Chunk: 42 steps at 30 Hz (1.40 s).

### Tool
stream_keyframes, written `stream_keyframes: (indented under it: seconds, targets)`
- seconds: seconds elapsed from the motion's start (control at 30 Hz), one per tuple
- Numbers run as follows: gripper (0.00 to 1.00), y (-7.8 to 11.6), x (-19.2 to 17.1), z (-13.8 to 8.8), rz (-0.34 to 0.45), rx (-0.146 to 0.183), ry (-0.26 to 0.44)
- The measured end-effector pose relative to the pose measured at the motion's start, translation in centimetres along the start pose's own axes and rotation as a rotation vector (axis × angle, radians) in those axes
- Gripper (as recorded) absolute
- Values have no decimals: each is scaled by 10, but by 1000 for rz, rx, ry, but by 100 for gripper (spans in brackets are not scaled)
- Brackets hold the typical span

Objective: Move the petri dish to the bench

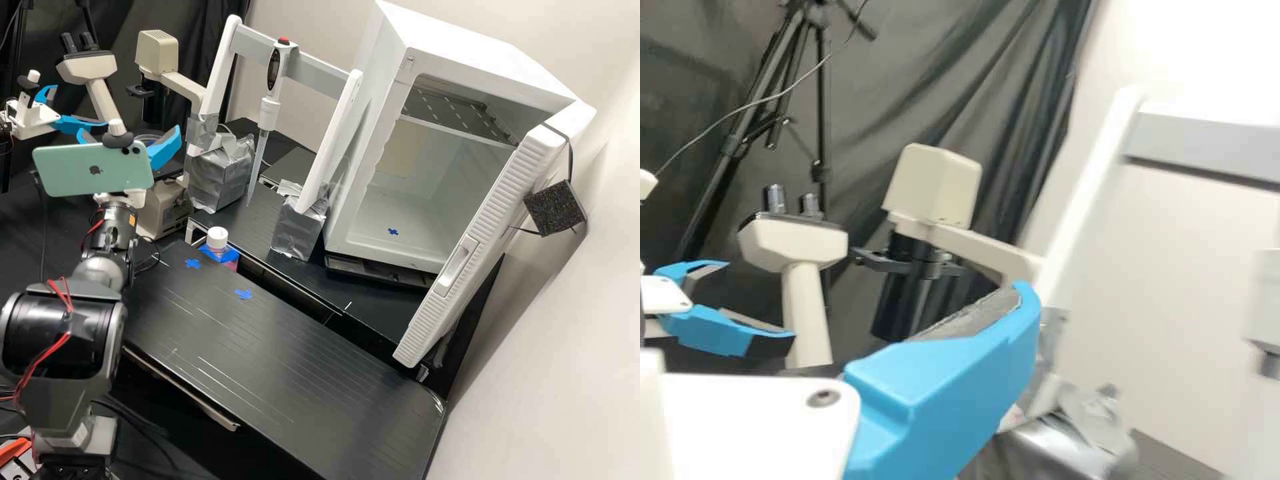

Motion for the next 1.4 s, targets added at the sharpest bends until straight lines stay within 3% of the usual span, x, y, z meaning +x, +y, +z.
stream_keyframes:
  seconds: [0.2,0.57,0.97,1.4]
  targets:
    - [100,-6,40,-1,-58,11,-19]
    - [100,-33,95,7,-199,68,-71]
    - [100,-30,128,15,-204,135,-100]
    - [100,-58,170,36,-224,137,-122]
